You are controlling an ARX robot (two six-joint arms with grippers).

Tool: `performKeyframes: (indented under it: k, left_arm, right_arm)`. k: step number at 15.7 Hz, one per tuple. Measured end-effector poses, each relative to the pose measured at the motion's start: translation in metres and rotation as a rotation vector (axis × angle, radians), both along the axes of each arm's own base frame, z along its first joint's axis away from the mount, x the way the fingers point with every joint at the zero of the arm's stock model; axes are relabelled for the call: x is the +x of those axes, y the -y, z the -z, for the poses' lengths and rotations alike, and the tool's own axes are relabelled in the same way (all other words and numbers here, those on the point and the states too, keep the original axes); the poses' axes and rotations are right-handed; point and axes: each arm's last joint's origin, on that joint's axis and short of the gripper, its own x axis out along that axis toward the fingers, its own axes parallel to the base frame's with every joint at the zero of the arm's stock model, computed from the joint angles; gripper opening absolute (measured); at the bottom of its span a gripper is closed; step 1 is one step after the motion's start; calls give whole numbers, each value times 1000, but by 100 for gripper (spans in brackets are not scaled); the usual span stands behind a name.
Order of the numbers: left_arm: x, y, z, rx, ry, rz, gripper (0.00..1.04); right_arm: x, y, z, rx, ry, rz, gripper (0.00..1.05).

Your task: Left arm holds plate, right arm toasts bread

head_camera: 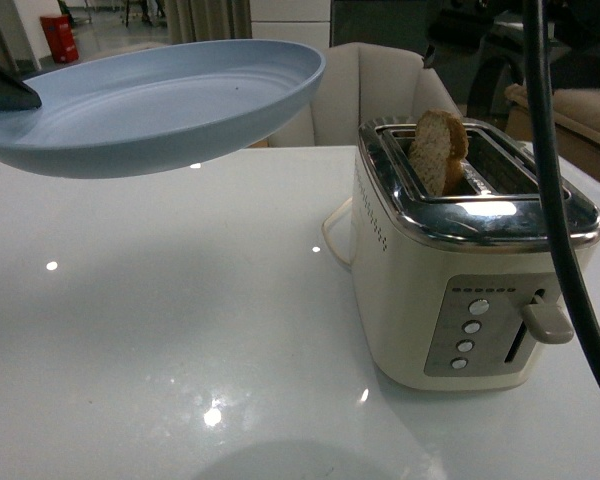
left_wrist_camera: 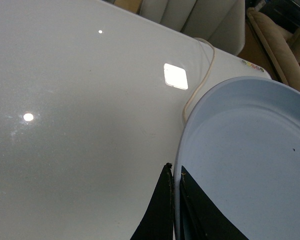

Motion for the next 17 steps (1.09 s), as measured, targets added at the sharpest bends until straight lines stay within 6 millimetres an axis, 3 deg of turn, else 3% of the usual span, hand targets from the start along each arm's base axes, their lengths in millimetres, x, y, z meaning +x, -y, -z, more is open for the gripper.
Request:
performKeyframes:
  k: [6,9,10,12,14,17]
  left_arm:
    - [0,0,0,0,0,0,2]
    - [0,0,0,0,0,0,2]
    - [0,0,0,0,0,0,2]
    - [0,0,0,0,0,0,2]
    - [0,0,0,0,0,1,2]
    - [0,1,0,0,0,4,2]
  right_arm:
    - [-17,32,-11,-63,149,136,98]
    - [-61,55,-16,-98,285,214,98]
    - [-77,66,-12,-98,453,184,88]
    - [-113,84,7,-127,577,171,70]
    - [-149,103,33,-156,564,172,50]
    - [-187,103,61,-168,523,156,20]
